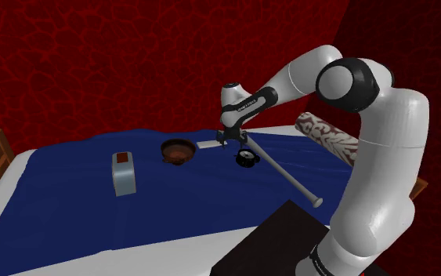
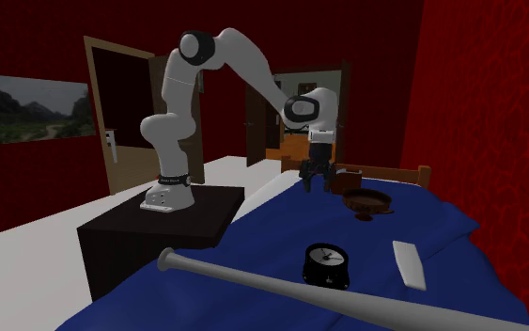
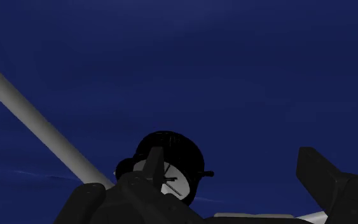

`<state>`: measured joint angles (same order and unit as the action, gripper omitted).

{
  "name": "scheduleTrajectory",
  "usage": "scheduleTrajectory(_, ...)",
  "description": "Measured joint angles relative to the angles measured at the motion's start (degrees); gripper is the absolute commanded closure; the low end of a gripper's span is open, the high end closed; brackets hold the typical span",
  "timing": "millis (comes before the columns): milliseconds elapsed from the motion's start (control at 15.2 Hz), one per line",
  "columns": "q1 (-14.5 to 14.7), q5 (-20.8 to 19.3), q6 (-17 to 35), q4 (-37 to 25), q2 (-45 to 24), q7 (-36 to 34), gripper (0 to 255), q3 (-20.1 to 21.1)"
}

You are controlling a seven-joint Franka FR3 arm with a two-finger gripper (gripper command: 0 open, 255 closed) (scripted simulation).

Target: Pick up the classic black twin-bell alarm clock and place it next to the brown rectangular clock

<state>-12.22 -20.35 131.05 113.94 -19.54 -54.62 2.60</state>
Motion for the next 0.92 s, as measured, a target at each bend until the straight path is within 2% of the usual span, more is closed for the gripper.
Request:
scheduleTrajectory(462, -0.15, -3.23, -0.71, -13.77, -13.49, -6.96, 0, -4.76)
scheduleTrajectory(924, -1.32, -3.47, -3.81, -28.24, -24.97, -10.86, 0, -8.53)
